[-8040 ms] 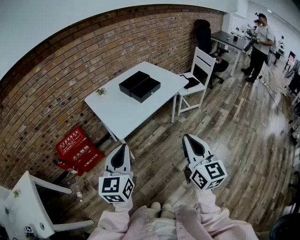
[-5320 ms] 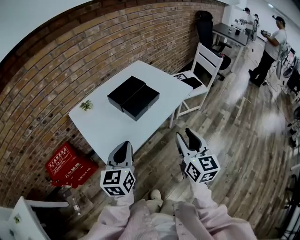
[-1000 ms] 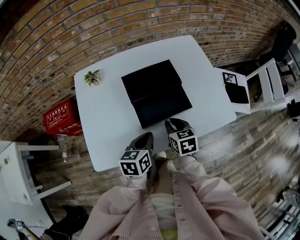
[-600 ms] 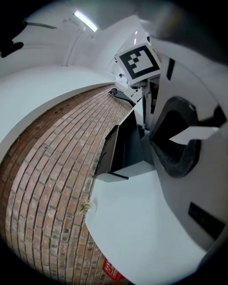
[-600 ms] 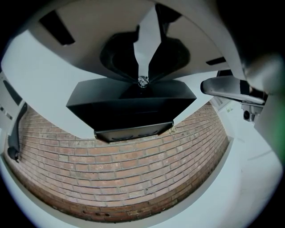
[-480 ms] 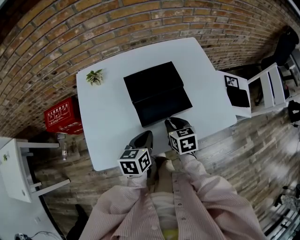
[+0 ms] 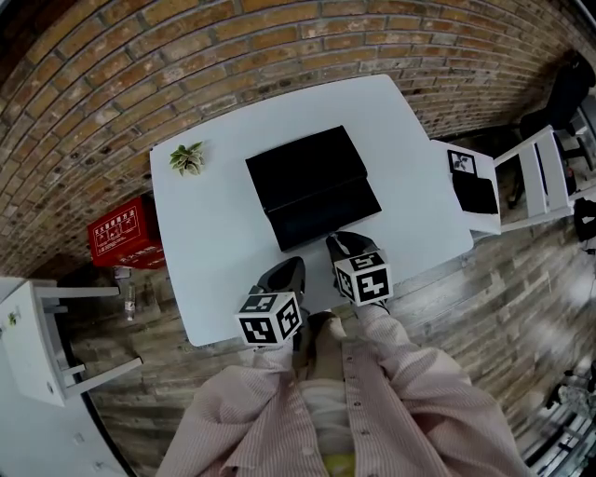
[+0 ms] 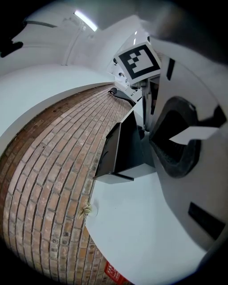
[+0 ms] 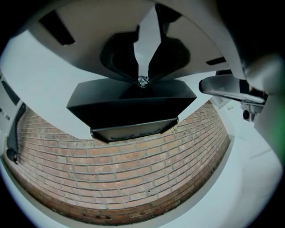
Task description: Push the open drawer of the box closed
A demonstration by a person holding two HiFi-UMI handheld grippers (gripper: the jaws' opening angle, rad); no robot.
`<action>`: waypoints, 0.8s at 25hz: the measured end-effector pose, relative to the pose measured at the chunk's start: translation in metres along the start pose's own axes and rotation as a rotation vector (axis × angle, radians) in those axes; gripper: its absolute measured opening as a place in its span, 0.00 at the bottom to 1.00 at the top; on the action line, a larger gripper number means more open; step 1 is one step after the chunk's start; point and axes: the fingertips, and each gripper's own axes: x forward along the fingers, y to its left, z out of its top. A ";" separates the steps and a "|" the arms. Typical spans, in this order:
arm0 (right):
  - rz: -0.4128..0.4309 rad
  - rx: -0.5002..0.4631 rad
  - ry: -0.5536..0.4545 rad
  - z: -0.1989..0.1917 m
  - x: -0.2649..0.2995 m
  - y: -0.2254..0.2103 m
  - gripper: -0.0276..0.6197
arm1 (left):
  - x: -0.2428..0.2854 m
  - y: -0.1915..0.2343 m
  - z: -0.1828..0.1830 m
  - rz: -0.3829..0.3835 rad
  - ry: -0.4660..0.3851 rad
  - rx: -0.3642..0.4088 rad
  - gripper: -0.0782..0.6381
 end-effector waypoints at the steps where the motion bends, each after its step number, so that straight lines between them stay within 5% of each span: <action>1: 0.000 0.002 0.000 0.001 0.001 -0.001 0.16 | 0.001 0.001 0.001 0.000 0.003 0.002 0.10; 20: 0.006 0.012 -0.004 0.026 0.025 -0.003 0.16 | 0.020 0.016 0.025 -0.008 0.018 0.013 0.10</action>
